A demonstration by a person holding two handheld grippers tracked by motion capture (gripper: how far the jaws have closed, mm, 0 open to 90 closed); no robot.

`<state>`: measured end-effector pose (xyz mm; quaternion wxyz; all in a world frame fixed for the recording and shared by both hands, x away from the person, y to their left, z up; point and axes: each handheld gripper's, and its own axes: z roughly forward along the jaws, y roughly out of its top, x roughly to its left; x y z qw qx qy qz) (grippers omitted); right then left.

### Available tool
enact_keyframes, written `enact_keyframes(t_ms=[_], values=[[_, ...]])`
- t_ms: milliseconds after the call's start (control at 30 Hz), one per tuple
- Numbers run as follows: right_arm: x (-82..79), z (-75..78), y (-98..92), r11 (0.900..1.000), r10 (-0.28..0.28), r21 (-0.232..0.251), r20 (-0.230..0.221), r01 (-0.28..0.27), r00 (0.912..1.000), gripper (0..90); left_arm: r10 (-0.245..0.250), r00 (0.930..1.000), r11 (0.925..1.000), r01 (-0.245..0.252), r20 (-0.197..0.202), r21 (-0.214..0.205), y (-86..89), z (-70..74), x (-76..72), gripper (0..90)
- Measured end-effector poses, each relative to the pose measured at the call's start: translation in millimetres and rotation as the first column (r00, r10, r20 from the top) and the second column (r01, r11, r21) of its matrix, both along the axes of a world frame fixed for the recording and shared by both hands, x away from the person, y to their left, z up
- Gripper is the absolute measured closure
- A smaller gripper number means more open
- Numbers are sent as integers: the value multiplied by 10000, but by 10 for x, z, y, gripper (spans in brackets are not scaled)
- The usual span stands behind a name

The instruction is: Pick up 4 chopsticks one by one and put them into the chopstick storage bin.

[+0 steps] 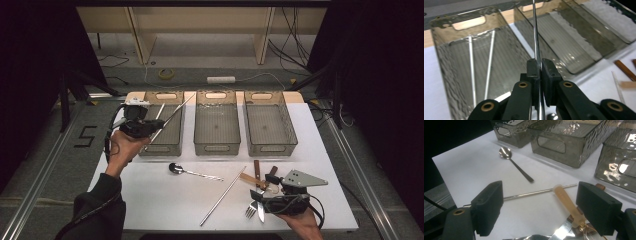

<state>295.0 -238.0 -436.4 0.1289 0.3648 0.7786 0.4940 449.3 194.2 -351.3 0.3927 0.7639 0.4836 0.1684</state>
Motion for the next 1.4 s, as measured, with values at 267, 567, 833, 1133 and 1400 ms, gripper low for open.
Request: enact_keyframes(t_ms=[267, 567, 833, 1133, 1400], values=[[2, 0, -2, 10000, 3, 13, -7, -3, 10000, 230, 598, 9980, 9981, -594, -214, 176, 141, -131, 203, 845], [1, 0, 3, 10000, 15, 3, -11, -15, 10000, 230, 1052, 9935, 9943, -1043, -445, 214, 255, -255, 335, 845], [1, 1, -1, 10000, 28, 4, -1, -28, 10000, 231, 1337, 9888, 9909, -1323, -657, 249, 295, -365, 416, 844], [0, 2, 2, 10000, 29, 2, -18, -29, 10000, 231, 1461, 9859, 9890, -1436, -821, 352, 290, -435, 498, 844], [-1, 3, 2, 10000, 42, 7, -9, -42, 10000, 231, 1598, 9827, 9864, -1552, -941, 547, 311, -506, 574, 842]])
